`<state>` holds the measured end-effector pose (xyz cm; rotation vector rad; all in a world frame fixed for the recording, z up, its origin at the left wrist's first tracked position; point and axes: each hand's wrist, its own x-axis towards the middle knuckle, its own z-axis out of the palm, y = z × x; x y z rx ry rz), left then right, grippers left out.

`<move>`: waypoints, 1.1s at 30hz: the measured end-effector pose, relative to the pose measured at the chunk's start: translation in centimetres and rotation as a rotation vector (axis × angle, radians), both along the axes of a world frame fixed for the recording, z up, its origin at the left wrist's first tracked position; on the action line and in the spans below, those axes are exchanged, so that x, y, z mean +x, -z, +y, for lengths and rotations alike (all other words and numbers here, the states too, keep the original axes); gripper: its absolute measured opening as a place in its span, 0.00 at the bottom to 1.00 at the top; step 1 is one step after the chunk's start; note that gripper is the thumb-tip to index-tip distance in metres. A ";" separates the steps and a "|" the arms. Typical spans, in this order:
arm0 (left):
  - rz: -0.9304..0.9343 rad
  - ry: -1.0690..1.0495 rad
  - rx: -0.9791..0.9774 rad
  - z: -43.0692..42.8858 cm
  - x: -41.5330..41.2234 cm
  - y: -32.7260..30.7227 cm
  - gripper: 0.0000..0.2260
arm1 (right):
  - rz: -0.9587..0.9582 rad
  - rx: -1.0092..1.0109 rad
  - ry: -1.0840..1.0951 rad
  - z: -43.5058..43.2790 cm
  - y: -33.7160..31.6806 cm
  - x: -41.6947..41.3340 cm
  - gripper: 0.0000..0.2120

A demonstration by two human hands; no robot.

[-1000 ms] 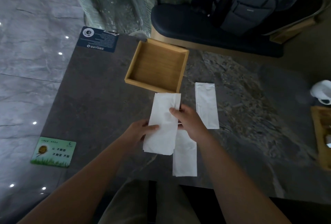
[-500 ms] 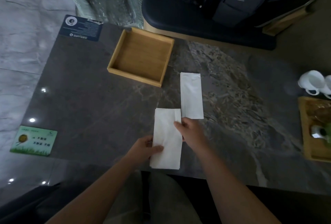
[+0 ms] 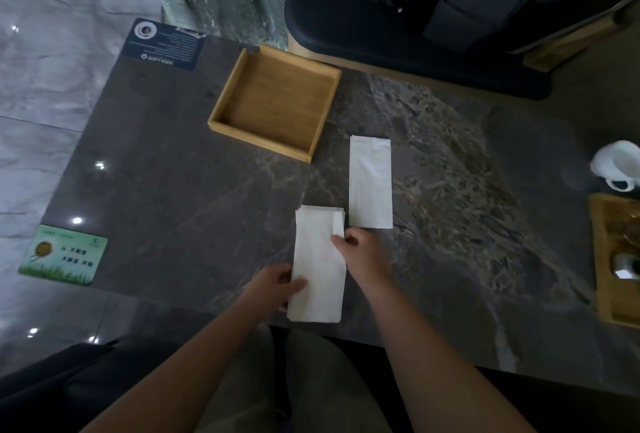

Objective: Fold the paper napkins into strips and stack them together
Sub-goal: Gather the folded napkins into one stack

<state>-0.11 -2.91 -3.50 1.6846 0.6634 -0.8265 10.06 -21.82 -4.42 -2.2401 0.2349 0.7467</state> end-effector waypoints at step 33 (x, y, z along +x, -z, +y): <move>-0.016 0.393 0.421 0.4 1.8 -0.2 0.19 | -0.026 -0.162 -0.013 -0.5 -1.8 0.9 0.13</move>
